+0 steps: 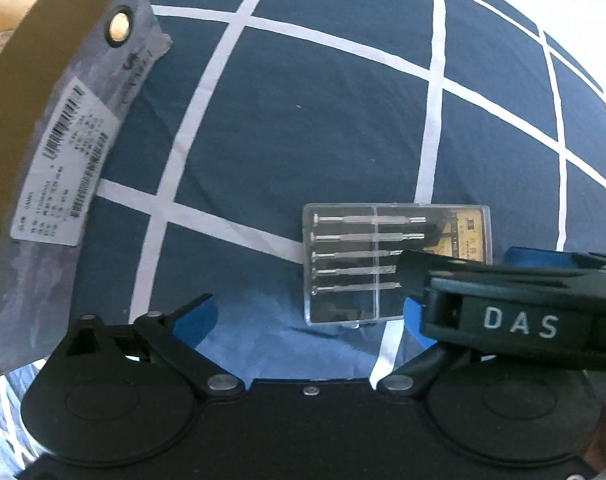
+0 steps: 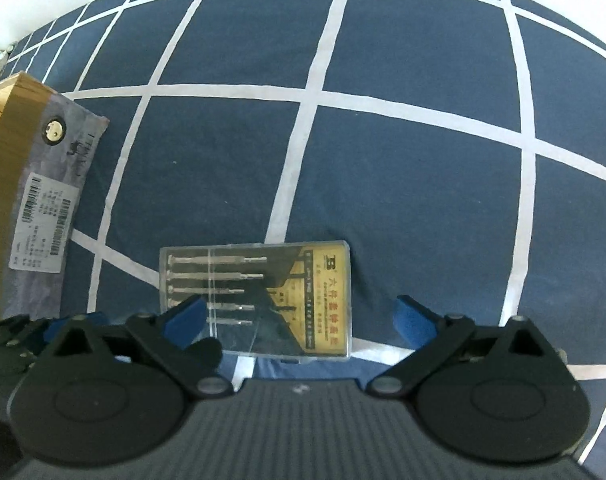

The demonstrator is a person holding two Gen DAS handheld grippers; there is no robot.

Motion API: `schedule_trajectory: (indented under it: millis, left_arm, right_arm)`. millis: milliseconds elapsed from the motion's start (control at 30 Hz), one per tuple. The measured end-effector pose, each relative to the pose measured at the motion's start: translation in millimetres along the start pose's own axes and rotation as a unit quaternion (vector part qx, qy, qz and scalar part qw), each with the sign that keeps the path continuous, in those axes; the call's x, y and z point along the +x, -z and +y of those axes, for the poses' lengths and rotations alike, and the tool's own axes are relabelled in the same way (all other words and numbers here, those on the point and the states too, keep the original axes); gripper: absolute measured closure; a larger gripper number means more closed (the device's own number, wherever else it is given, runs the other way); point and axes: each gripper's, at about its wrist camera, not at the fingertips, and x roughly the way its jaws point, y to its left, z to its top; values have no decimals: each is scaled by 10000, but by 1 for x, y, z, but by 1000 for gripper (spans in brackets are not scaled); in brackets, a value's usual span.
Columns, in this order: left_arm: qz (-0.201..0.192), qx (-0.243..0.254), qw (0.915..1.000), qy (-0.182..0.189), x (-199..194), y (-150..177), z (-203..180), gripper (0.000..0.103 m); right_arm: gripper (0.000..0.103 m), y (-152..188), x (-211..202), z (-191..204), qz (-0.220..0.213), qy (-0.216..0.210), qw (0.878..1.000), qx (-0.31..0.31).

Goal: Organize objects
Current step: 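Close the right gripper on the clear screwdriver set case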

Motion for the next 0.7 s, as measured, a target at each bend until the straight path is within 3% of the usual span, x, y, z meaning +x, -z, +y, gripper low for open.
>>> schedule_trajectory:
  millis: [233,433,633,700]
  left_arm:
    - [68,16,9997,251,4,2,-2,23]
    - [21,81,9993,362,3,6,-4,29]
    - [4,132,9985,538,4,-2,-7,42]
    - [8,127,9984,552,3,-1,-6,42]
  right_arm:
    - [19,-3,5,2,55,13,10000,-17]
    - [24,-6,6,4,-2,74,10000,-49]
    - [37,-8,7,7,12,77,10000,-32]
    - [39,-8,7,7,20,64,10000,-4]
